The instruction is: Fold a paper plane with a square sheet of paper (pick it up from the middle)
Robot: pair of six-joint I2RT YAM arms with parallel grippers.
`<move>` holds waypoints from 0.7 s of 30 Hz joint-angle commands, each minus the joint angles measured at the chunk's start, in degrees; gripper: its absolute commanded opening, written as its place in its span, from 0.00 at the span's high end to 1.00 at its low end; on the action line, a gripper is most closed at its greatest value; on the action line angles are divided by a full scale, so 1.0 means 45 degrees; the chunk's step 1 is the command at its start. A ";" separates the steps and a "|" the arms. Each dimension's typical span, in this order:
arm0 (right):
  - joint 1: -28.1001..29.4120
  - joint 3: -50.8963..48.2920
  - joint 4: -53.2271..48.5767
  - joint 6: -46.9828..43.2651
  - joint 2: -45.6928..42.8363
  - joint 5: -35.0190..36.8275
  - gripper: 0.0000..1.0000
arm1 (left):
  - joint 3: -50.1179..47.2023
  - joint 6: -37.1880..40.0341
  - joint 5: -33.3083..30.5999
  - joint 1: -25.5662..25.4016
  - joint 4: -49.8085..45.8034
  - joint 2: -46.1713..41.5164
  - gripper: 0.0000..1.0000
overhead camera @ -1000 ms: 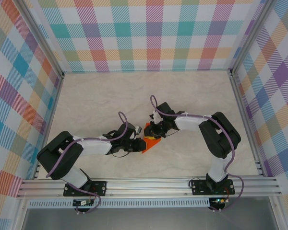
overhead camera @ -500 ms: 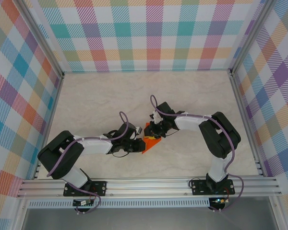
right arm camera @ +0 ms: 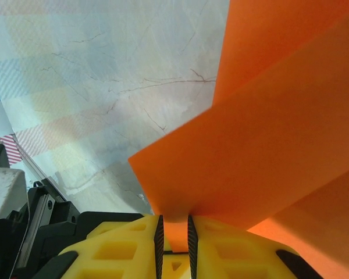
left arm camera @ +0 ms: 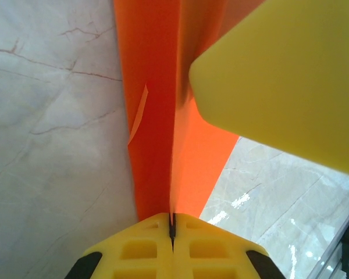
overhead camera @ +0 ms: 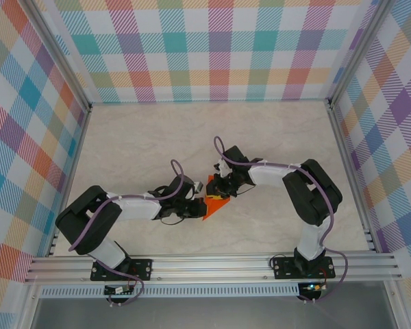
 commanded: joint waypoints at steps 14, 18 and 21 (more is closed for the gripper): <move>0.0032 0.0629 -0.0615 -0.0298 0.0700 0.1014 0.80 | -0.0021 0.0207 0.0956 0.0553 0.0334 0.0421 0.96; 0.0031 0.0452 -0.0758 -0.0260 0.0387 0.1417 0.80 | -0.0002 0.0264 0.1032 0.0553 0.0252 0.0536 0.97; 0.0031 0.0217 -0.0627 -0.0257 -0.0075 0.1479 0.79 | 0.0052 0.0259 0.1239 0.0592 0.0268 0.0649 0.99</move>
